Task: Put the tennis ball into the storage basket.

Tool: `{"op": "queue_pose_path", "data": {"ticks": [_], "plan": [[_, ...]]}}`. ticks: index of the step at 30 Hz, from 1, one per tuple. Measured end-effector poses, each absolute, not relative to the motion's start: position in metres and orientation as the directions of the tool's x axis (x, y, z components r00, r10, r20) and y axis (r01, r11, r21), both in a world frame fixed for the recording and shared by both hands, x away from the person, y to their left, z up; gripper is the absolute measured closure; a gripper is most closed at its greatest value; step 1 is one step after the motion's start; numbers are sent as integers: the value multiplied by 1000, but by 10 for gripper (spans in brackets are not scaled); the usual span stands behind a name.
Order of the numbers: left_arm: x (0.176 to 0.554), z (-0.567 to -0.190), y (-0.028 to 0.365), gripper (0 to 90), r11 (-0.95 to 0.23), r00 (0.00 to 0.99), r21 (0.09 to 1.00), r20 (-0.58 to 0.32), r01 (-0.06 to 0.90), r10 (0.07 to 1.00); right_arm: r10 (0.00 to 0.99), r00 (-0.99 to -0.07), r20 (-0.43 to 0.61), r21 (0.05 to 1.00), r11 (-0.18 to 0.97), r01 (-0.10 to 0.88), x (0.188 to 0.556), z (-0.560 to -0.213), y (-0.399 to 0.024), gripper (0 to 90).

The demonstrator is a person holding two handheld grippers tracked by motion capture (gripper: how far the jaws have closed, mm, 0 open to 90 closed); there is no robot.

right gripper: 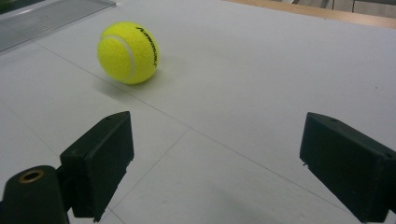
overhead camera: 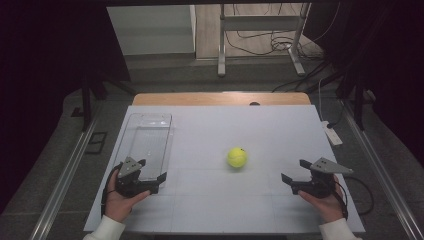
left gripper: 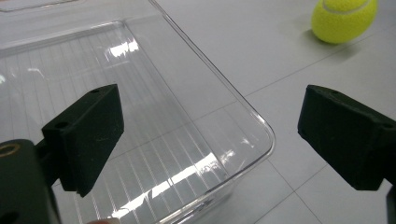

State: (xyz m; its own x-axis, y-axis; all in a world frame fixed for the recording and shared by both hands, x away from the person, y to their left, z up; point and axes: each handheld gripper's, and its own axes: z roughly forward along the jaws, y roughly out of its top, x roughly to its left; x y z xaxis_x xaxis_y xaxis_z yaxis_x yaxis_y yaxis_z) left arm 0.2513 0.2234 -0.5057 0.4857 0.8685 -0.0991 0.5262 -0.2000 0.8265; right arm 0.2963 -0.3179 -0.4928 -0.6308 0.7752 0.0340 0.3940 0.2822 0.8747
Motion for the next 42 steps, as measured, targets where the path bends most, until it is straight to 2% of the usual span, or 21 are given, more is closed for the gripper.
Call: {"op": "queue_pose_path", "data": {"ticks": [42], "plan": [[258,-504,211,84,-224,509,828,-85,514,856,767,-640,46,875,278,397,286,-491,-324,121]]}}
